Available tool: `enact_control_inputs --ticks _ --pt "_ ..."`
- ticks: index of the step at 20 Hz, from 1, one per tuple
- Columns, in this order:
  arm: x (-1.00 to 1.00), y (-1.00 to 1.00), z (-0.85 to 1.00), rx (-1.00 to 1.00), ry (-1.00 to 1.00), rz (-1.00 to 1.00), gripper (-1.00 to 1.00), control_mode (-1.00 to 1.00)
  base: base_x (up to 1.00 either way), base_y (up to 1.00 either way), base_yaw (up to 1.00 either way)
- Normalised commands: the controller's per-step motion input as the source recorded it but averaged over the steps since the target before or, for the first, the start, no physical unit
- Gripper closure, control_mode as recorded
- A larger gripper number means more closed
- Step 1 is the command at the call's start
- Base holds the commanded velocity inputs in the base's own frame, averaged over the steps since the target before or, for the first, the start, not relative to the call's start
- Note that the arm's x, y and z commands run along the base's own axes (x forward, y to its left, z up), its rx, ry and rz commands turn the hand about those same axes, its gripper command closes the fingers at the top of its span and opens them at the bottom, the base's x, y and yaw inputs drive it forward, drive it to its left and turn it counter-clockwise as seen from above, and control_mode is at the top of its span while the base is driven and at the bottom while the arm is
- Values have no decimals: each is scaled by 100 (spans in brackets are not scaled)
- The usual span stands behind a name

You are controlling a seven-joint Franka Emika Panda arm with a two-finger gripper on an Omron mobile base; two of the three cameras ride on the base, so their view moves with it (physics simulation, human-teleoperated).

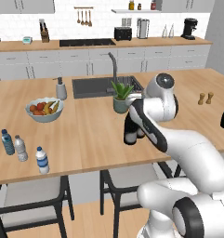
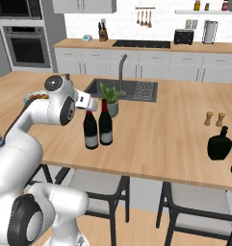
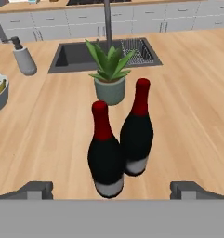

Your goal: Move the plastic bottles in the middle to the plastics group, and the glass bottles in the middle to the glass group.

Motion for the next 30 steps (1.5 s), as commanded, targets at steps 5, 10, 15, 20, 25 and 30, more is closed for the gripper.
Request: enact_control_inputs --ticks 5,10,15,20,25,30 --pt "33 0 -15 1 0 0 -100 -100 0 0 0" --pt "19 16 -16 0 0 0 -100 -100 0 0 0" --pt "9 10 -1 0 0 0 -100 -100 0 0 0" --pt "14 2 0 0 0 0 -100 -100 0 0 0" --pt "22 0 0 0 0 0 -100 -100 0 0 0" --pt "29 0 0 0 0 0 -100 -100 0 0 0"
